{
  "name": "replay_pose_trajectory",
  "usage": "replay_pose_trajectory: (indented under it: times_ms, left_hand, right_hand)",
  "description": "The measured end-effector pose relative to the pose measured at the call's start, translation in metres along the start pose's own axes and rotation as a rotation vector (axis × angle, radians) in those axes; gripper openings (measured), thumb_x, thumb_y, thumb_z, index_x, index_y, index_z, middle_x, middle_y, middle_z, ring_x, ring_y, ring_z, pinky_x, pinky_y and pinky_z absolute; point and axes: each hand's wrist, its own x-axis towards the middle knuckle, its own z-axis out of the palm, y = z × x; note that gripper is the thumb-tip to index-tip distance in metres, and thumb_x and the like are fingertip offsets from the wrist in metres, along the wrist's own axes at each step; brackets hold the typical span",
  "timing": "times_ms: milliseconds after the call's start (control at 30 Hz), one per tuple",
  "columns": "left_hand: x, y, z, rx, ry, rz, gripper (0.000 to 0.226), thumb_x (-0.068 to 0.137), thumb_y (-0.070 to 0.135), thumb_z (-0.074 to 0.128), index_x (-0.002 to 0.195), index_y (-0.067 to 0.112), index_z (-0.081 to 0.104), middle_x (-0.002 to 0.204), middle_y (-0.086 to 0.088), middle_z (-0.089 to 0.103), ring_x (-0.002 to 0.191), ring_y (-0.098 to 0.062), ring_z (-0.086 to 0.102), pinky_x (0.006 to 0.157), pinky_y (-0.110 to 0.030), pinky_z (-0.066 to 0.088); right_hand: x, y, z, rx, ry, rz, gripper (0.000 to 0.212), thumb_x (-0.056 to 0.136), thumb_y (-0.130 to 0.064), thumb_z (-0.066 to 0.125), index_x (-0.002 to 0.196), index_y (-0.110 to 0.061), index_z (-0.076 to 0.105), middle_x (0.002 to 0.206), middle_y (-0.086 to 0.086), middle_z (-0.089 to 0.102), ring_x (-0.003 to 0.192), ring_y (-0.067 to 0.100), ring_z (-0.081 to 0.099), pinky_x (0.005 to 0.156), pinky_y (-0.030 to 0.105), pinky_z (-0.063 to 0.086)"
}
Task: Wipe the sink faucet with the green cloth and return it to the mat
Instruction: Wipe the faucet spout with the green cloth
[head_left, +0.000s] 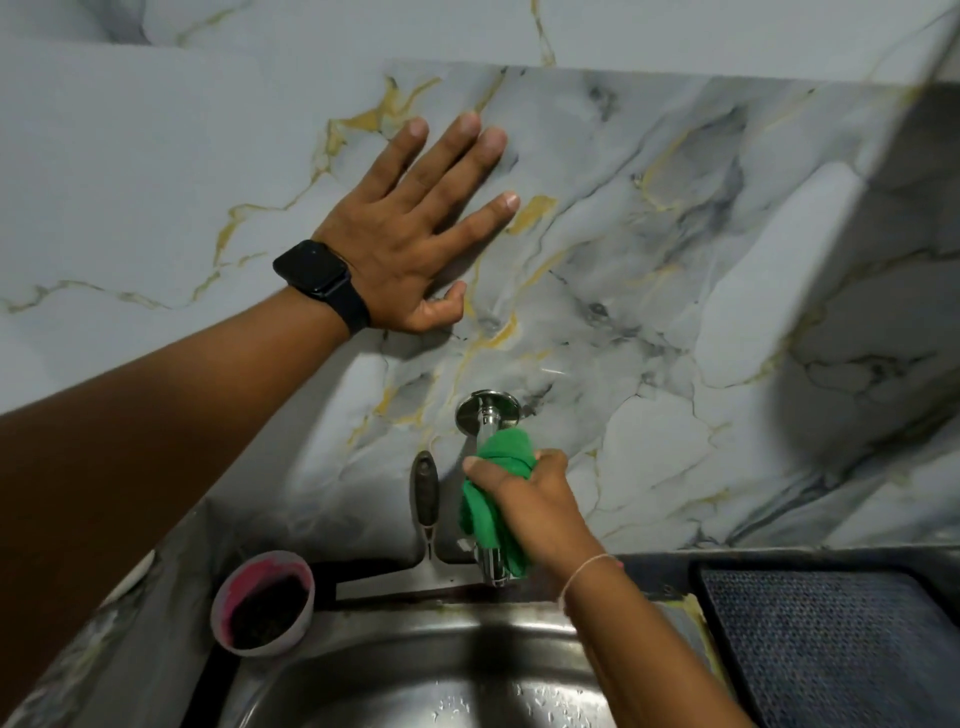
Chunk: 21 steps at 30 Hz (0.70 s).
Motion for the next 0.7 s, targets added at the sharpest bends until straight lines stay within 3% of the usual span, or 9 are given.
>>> replay_pose_trajectory:
  times_ms: [133, 233, 367, 533, 633, 700]
  left_hand:
    - [0.001, -0.001, 0.002, 0.015, 0.010, 0.002, 0.075, 0.086, 0.046, 0.039, 0.152, 0.014, 0.024, 0.155, -0.027, 0.026, 0.145, -0.045, 0.022, 0.117, -0.060, 0.021]
    - [0.000, -0.001, 0.003, 0.021, 0.023, 0.007, 0.075, 0.086, 0.046, 0.040, 0.151, 0.013, 0.026, 0.154, -0.028, 0.028, 0.144, -0.046, 0.024, 0.117, -0.059, 0.020]
    - [0.001, -0.001, 0.003, 0.033, 0.028, 0.011, 0.074, 0.085, 0.045, 0.041, 0.151, 0.012, 0.029, 0.152, -0.030, 0.031, 0.143, -0.047, 0.027, 0.115, -0.060, 0.021]
    - [0.002, -0.001, 0.003, 0.032, 0.013, 0.009, 0.075, 0.085, 0.046, 0.041, 0.151, 0.013, 0.028, 0.153, -0.029, 0.030, 0.144, -0.046, 0.025, 0.118, -0.057, 0.014]
    - [0.002, -0.001, 0.003, 0.039, 0.010, 0.009, 0.075, 0.085, 0.047, 0.041, 0.150, 0.013, 0.030, 0.152, -0.030, 0.031, 0.143, -0.047, 0.027, 0.117, -0.058, 0.016]
    - [0.003, -0.001, 0.003, 0.034, 0.004, 0.009, 0.074, 0.085, 0.046, 0.041, 0.150, 0.012, 0.031, 0.152, -0.030, 0.032, 0.142, -0.047, 0.028, 0.116, -0.059, 0.019]
  right_hand:
    - [0.030, 0.006, -0.014, 0.433, -0.414, 0.244, 0.060, 0.075, -0.046, 0.070, 0.116, -0.003, 0.067, 0.108, 0.021, 0.072, 0.094, 0.035, 0.068, 0.094, 0.050, 0.053]
    - [0.038, 0.015, -0.008, 0.712, -0.624, 0.310, 0.060, 0.079, -0.050, 0.065, 0.119, -0.004, 0.065, 0.102, 0.018, 0.071, 0.091, 0.035, 0.066, 0.086, 0.046, 0.053]
    - [0.029, 0.042, 0.002, 0.929, -0.745, 0.307, 0.072, 0.076, -0.055, 0.067, 0.127, -0.004, 0.060, 0.107, 0.020, 0.065, 0.090, 0.037, 0.063, 0.092, 0.060, 0.048]
    - [0.013, 0.061, 0.002, 0.959, -0.604, 0.247, 0.077, 0.066, -0.049, 0.078, 0.125, -0.003, 0.062, 0.109, 0.026, 0.067, 0.095, 0.042, 0.066, 0.085, 0.056, 0.052]
    - [-0.007, 0.069, 0.005, 0.837, -0.328, 0.119, 0.037, 0.084, -0.038, 0.063, 0.108, -0.011, 0.072, 0.097, 0.023, 0.074, 0.086, 0.035, 0.070, 0.077, 0.046, 0.055]
    - [-0.019, 0.074, 0.011, 0.458, -0.057, -0.083, 0.010, 0.090, -0.020, 0.061, 0.093, -0.022, 0.071, 0.084, 0.015, 0.076, 0.069, 0.019, 0.070, 0.061, 0.033, 0.057]
